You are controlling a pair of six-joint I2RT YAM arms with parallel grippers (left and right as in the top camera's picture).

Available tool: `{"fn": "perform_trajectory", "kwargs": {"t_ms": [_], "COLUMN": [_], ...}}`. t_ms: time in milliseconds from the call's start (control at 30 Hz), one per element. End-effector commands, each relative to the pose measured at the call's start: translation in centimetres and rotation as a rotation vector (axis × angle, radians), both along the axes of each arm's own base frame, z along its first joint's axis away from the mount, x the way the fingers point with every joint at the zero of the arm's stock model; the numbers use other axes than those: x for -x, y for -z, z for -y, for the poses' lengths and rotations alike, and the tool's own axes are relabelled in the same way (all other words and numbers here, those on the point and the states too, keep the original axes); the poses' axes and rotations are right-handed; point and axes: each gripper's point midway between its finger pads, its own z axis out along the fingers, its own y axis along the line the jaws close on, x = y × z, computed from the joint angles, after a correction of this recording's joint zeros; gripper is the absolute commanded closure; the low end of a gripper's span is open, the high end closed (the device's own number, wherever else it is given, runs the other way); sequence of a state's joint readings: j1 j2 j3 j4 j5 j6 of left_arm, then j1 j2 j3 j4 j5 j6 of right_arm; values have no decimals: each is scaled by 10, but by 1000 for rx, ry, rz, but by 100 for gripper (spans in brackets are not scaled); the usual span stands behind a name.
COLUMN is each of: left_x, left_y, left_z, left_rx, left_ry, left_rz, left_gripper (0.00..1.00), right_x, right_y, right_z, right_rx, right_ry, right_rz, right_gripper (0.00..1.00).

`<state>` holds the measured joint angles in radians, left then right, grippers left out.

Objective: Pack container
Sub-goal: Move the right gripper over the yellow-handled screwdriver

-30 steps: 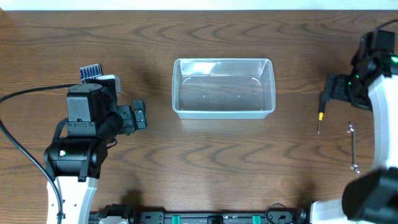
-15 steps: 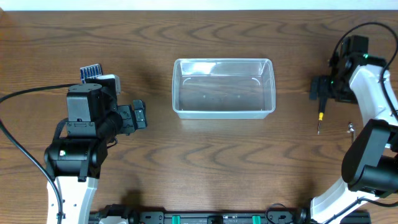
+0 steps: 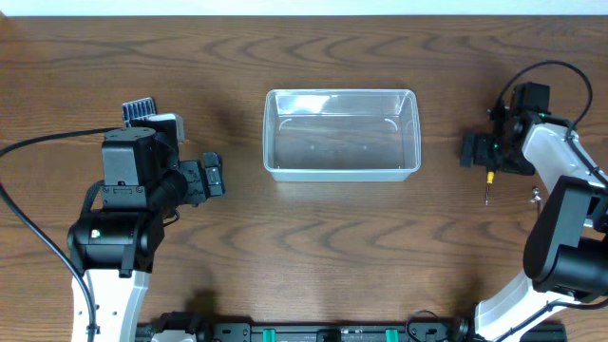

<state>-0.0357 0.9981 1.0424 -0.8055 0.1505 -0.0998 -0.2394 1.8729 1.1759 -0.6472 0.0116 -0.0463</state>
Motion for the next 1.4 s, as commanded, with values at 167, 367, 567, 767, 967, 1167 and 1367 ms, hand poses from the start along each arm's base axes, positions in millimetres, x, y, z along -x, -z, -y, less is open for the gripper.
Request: {"fn": "perform_trajectory", "kwargs": {"t_ms": [167,367,567,767,967,1167,1367], "left_x": [-2,-2,-2,-2,-2,-2,-2], "left_y": [-8,-8,-8,-8,-8,-8,-8], "left_z": [-1,-1,-1,-1,-1,-1,-1], "left_rx": [-14,-14,-14,-14,-14,-14,-14], "left_ry": [10,10,10,10,10,10,10], "left_rz": [22,22,22,22,22,22,22], "left_gripper": [2,2,2,1,1,2,1], "right_x": [-1,0,2,2,4,4,10], "right_y": [6,16,26,33,38,38,38], "right_z": [10,10,10,10,9,13,18], "right_rx": [-7,-10,-16,-19,-27,-29,-34], "right_ry": [14,14,14,10,9,31,50], "right_rz": [24,9,-14,-23,-35,-31,-49], "right_gripper": [1,1,1,1,1,1,1]}}
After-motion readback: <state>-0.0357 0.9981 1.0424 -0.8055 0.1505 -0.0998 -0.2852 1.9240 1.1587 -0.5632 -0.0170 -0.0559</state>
